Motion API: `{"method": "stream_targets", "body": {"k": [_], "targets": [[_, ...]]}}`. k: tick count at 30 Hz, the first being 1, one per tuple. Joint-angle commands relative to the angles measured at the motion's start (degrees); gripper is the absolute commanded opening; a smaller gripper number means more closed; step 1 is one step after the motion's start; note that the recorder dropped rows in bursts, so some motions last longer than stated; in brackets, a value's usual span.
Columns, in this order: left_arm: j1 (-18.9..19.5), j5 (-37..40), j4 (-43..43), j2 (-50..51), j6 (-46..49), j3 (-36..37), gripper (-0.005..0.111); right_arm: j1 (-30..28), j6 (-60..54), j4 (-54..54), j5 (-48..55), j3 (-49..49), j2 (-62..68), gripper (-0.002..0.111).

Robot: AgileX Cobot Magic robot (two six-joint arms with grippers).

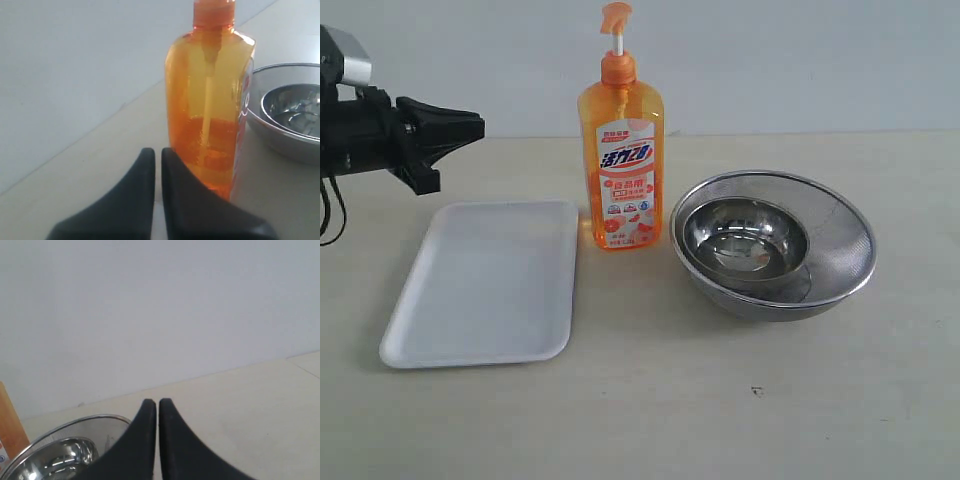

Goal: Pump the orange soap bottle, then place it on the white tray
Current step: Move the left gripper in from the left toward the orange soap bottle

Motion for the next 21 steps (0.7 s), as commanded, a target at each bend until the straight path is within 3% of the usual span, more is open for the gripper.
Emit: {"method": "stream_targets", "body": {"k": [1, 16, 21], "targets": [[0.13, -3.95, 5.4, 2.83, -3.8, -4.01, 0.005, -0.05, -2.06, -0.08, 0.1, -2.68, 4.58, 0.0], [0.13, -9.89, 13.88, 11.67, -13.18, -16.93, 0.005, -0.05, -7.87, -0.17, 3.34, -16.45, 22.12, 0.0], [0.13, -11.76, 14.98, 13.03, -14.76, -18.11, 0.005, -0.05, -9.09, -0.17, 3.79, -21.04, 29.1, 0.0]]}}
